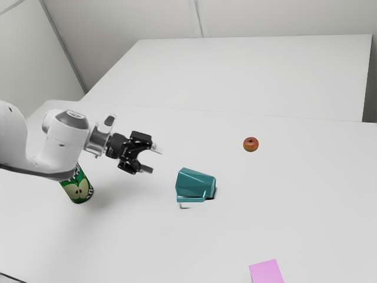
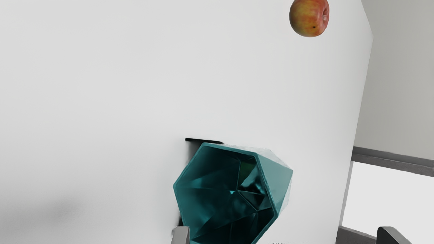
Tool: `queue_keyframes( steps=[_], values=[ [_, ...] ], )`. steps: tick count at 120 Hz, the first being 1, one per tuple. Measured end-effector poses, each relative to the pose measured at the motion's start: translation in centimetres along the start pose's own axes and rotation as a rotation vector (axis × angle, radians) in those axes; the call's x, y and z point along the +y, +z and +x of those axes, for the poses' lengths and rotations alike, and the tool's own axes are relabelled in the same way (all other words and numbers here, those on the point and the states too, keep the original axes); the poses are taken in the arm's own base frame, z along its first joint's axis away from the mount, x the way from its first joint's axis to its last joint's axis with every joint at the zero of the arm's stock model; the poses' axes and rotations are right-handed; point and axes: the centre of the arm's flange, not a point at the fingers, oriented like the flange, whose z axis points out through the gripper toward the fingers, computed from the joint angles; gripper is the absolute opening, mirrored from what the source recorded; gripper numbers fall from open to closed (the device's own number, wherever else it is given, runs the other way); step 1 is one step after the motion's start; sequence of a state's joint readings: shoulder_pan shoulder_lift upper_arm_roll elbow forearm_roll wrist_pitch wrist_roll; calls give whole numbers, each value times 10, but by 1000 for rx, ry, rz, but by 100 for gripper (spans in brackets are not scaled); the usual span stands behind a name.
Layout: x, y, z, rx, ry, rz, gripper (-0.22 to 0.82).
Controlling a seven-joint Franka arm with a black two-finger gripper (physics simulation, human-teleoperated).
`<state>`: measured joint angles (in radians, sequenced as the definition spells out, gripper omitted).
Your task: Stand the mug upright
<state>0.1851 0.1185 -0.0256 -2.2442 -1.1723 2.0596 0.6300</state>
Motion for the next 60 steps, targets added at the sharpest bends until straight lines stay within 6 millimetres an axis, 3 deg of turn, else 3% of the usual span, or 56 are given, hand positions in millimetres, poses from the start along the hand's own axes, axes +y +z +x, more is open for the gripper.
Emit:
queue_keyframes(
  steps=[17, 60],
  values=[
    [8, 25, -6, 0, 85, -46, 60],
    [-3, 38, -34, 23, 187, -96, 60]
  ],
)
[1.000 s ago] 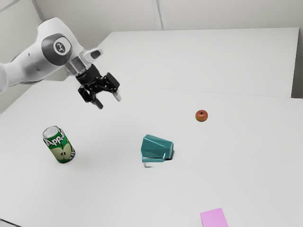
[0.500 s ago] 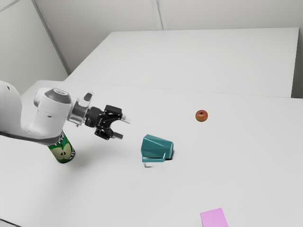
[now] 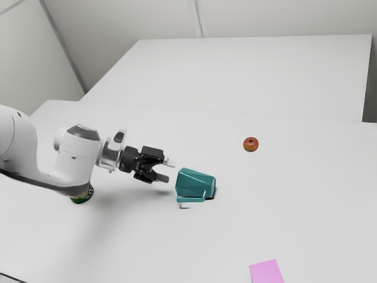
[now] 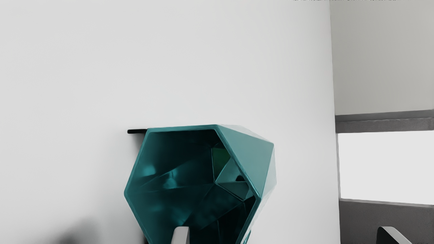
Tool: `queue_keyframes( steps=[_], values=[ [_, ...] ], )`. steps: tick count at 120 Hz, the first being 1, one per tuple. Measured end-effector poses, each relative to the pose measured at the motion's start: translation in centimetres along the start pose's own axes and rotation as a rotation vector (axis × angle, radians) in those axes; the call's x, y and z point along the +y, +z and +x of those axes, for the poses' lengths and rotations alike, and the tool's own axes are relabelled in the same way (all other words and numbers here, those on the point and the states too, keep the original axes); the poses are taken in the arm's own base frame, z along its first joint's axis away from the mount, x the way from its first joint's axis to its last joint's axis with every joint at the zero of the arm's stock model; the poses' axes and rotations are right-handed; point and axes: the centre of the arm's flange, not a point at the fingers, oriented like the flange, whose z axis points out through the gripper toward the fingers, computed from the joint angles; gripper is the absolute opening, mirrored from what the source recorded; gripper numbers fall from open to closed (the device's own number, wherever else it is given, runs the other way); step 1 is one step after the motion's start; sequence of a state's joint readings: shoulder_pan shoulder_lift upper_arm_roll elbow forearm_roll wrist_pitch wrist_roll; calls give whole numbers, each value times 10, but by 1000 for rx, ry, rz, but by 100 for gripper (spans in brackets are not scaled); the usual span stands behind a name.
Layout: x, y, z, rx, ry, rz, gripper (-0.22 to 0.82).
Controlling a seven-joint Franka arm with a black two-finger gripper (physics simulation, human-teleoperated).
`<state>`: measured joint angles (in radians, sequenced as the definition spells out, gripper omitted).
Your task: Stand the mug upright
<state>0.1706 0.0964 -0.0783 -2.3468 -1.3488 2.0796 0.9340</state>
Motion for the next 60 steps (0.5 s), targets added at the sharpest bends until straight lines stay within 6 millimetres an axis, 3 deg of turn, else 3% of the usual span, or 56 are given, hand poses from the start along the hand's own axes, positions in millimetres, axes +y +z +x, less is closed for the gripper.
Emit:
queue_keyframes(
  steps=[60],
  values=[
    [12, 39, -8, 39, 26, -109, 60]
  ],
)
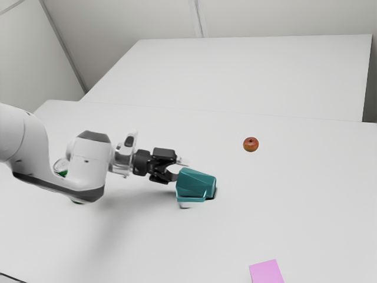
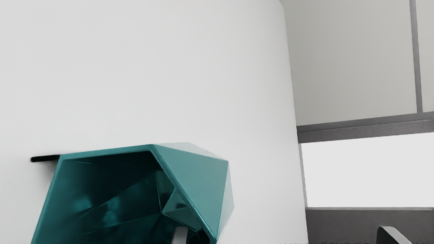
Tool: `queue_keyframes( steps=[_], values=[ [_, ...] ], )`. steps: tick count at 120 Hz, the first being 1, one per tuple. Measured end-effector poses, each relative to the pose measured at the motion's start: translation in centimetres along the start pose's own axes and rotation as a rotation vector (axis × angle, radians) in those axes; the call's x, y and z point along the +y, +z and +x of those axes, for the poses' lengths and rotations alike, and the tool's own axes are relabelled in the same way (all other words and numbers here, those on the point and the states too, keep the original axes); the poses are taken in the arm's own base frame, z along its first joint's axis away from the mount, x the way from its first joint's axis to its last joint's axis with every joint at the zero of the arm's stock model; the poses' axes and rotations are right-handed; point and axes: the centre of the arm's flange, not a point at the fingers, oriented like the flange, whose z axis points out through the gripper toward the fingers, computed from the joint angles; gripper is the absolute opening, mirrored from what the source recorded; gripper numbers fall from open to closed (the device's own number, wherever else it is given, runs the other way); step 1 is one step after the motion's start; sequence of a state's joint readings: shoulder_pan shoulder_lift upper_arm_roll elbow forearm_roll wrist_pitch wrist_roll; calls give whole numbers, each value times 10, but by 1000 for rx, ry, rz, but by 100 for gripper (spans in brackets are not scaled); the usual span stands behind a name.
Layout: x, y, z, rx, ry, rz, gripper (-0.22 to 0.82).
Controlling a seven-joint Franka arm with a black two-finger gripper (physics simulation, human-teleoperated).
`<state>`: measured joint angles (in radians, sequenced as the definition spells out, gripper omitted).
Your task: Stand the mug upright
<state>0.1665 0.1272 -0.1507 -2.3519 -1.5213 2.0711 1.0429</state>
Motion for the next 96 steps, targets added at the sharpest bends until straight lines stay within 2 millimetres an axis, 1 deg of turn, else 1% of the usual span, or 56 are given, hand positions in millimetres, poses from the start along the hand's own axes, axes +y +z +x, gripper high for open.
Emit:
queue_keyframes(
  steps=[9, 20, 24, 28, 38, 43, 51, 59, 76, 96],
  values=[
    [-1, 6, -2, -2, 0, -6, 60],
    [-6, 8, -4, 1, -7, -9, 60],
    [-8, 9, -4, 3, -9, -11, 58],
    [-8, 10, -4, 6, -10, -12, 50],
    [-7, 11, -4, 11, -12, -14, 26],
    [-7, 11, -4, 13, -14, -14, 16],
    [-7, 11, -4, 15, -16, -14, 5],
    [-8, 11, -5, 15, -21, -13, -2],
    [-9, 11, -7, 13, -32, -11, -11],
    [-9, 11, -8, 11, -38, -8, -15]
  ],
)
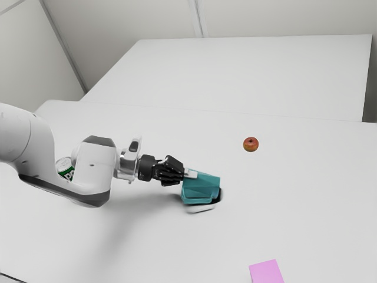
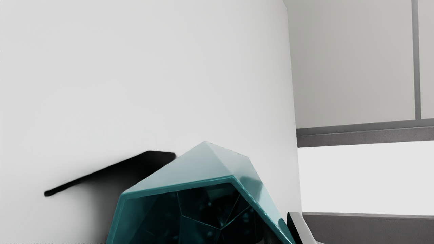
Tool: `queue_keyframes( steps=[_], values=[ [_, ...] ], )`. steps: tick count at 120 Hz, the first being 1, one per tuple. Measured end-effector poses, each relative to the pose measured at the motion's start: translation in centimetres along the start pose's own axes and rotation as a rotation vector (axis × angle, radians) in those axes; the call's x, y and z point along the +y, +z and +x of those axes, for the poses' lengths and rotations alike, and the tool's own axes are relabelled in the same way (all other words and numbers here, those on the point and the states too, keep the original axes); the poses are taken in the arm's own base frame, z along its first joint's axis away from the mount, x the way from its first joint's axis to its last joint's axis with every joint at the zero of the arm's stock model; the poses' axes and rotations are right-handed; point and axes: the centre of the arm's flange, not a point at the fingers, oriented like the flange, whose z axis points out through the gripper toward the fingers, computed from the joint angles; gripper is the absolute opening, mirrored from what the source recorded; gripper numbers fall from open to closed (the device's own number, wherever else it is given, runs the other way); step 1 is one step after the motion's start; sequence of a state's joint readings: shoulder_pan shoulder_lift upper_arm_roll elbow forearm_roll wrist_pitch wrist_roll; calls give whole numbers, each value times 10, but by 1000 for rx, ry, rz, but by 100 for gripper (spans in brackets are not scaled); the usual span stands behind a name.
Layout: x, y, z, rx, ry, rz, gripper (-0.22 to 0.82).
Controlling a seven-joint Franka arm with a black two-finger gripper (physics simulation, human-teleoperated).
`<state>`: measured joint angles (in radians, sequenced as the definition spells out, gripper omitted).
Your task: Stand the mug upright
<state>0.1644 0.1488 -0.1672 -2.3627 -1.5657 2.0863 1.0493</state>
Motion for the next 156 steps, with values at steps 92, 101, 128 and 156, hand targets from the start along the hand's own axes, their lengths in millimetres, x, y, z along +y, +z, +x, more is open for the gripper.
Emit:
queue_keyframes(
  steps=[92, 101, 128, 156],
  values=[
    [133, -29, 74, -614, 626, 881, -17],
    [126, -25, 42, -622, 596, 928, -17],
    [103, -27, 15, -523, 483, 1008, -17],
    [82, -28, 9, -427, 367, 1040, -17]
  ],
)
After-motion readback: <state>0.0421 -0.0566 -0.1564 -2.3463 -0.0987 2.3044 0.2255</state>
